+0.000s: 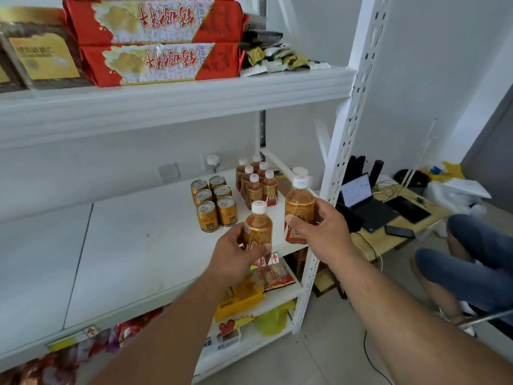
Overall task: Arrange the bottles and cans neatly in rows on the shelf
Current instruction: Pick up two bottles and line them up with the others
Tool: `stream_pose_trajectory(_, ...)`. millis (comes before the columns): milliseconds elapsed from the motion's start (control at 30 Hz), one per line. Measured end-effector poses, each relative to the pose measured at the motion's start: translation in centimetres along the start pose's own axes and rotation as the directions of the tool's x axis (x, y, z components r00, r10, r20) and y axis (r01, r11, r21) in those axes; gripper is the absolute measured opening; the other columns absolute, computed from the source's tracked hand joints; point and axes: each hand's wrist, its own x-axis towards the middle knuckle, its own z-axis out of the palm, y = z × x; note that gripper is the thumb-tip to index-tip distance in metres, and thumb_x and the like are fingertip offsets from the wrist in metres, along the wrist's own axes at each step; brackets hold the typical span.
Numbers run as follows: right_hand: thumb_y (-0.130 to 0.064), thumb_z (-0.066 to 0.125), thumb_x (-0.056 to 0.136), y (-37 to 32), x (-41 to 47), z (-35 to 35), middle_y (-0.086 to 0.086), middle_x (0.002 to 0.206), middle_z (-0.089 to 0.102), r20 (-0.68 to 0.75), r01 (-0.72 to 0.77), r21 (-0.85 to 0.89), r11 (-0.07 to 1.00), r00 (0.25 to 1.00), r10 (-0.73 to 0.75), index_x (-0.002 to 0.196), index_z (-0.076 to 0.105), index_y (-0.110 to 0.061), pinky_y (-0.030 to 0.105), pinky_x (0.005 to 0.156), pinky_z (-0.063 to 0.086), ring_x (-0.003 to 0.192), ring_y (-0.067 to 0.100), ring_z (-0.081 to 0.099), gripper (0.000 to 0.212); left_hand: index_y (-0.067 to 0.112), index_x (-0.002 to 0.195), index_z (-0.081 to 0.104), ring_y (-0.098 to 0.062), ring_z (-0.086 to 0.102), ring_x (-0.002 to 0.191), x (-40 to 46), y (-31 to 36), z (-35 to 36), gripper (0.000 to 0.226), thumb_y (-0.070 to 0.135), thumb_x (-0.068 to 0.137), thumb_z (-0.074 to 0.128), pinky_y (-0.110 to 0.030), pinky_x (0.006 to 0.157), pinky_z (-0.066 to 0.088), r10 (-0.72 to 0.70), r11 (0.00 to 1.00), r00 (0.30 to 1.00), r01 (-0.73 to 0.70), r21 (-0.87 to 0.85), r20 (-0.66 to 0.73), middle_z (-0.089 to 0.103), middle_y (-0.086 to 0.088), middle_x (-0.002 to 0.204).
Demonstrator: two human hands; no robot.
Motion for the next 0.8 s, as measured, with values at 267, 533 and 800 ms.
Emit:
stream_pose_trajectory(267,-0.051,0.083,0.070,2.5,5.1,-0.9,-0.027,0.106,0.070,0.073,-0.019,0.008,1.000,0.997,0.018,0.117,0.065,-0.046,0.025,0.079,0.055,0.097,-0.006,0.066,0.050,0.038,0.118,0.060,0.005,0.063,0.093,3.7,-0.3,2.7,0.052,0.033,0.073,0.085,-0.020,0.081,0.050,-0.056,0.998,0.996,0.056,-0.002,-0.069,0.070,0.019,0.103)
stream_pose_trajectory(533,-0.045,0.085,0.071,5.5,8.8,-1.7,-0.022,0.110,0.071,0.168,-0.032,0.050,0.998,0.985,0.024,0.123,0.062,-0.041,0.036,0.089,0.058,0.101,-0.002,0.067,0.057,0.029,0.123,0.062,0.007,0.064,0.088,6.2,-0.1,5.0,0.055,0.029,0.073,0.085,-0.007,0.067,0.046,-0.069,0.997,0.982,0.074,0.022,-0.176,0.071,0.019,0.099)
stream_pose_trajectory(800,-0.042,0.083,0.074,7.9,11.8,-0.4,-0.017,0.120,0.065,0.210,-0.051,-0.001,0.999,0.976,0.050,0.125,0.059,-0.042,0.036,0.098,0.052,0.111,0.003,0.061,0.056,0.034,0.127,0.058,0.002,0.063,0.096,9.6,-1.3,6.2,0.059,0.029,0.074,0.084,-0.020,0.081,0.051,-0.078,0.997,0.974,0.081,0.007,-0.211,0.070,0.016,0.107)
